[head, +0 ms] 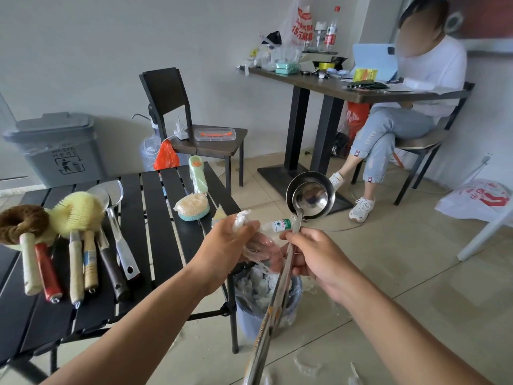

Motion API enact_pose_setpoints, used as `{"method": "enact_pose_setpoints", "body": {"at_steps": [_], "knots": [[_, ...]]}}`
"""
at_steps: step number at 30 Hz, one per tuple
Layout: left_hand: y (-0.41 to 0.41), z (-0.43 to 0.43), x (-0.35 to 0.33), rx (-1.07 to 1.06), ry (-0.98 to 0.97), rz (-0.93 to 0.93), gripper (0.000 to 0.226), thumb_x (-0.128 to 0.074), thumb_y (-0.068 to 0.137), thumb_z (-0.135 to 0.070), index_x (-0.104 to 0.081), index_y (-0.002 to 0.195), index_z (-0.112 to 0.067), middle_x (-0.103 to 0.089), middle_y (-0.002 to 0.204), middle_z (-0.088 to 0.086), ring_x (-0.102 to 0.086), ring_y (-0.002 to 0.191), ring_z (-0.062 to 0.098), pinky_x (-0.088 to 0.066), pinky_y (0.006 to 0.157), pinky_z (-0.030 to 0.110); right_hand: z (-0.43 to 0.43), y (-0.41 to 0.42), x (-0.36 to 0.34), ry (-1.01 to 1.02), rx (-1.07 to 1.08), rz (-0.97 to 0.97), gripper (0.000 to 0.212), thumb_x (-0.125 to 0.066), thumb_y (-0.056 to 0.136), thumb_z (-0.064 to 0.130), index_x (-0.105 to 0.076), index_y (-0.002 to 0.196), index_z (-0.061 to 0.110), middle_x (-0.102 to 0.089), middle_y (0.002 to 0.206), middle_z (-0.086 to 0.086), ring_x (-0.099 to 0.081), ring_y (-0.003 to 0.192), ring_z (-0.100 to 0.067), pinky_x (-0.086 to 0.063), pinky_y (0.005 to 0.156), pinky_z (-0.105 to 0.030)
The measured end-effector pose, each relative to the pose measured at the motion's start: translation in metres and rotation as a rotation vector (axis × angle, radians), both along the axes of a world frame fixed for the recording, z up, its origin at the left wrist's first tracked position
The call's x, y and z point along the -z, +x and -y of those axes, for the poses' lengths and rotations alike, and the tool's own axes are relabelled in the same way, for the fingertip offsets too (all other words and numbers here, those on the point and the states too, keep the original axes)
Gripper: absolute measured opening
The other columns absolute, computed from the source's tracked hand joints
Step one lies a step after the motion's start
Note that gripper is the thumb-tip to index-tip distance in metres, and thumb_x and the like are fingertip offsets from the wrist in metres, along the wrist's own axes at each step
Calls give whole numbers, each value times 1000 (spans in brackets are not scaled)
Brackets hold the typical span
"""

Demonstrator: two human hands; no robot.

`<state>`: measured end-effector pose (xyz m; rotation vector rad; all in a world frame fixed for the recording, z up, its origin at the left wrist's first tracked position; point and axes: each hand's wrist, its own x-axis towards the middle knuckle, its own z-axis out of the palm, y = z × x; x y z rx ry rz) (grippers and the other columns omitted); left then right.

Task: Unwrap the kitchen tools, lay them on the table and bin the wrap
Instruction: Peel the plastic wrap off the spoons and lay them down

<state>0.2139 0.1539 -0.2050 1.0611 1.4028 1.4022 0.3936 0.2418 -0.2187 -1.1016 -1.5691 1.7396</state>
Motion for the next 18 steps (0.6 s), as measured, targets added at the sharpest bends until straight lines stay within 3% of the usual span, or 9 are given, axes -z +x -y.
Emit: {"method": "enact_pose_setpoints", "body": {"at_steps": [3,6,9,12,16,18], "knots": [[-3,-2,5,-56,22,58,25,-59,109,-24,-62,92,-5,-70,78,19,-74,70,33,-65,76,43,-3,2,1,16,-25,34,18,-48,111,20,-60,119,10,-81,90,-17,-81,78,-34,-49,47,-22],[-10,-9,4,-153,4,309,28,-62,107,-33,-54,96,-8,-47,66,4,-55,52,19,-59,63,39,-5,6,3,69,-41,122,17,-43,111,19,-57,116,11,-80,84,-16,-80,75,-38,-43,44,-21],[-11,-14,2,-206,-72,451,48,-53,104,-57,-58,81,-15,-44,62,0,-47,51,16,-49,65,38,-1,5,3,103,-99,153,17,-42,112,20,-56,115,11,-81,87,-14,-78,71,-35,-41,45,-22],[2,-21,6,-250,-139,381,50,-44,103,-51,-59,73,-14,-52,66,5,-50,56,20,-47,66,37,10,-1,3,135,-104,106,15,-42,113,21,-55,115,13,-83,92,-9,-75,65,-31,-40,46,-22],[27,-34,9,-228,-51,274,38,-45,103,-43,-60,113,-10,-66,93,10,-75,74,22,-59,91,49,17,-6,-1,160,-9,17,16,-49,111,28,-62,116,19,-84,98,0,-76,61,-26,-47,47,-19],[38,-36,11,-134,-10,248,28,-42,111,-37,-58,121,-16,-74,104,10,-81,89,22,-63,80,43,14,-3,-2,172,68,-31,17,-49,111,26,-65,114,20,-84,99,3,-77,63,-25,-48,47,-18]]}}
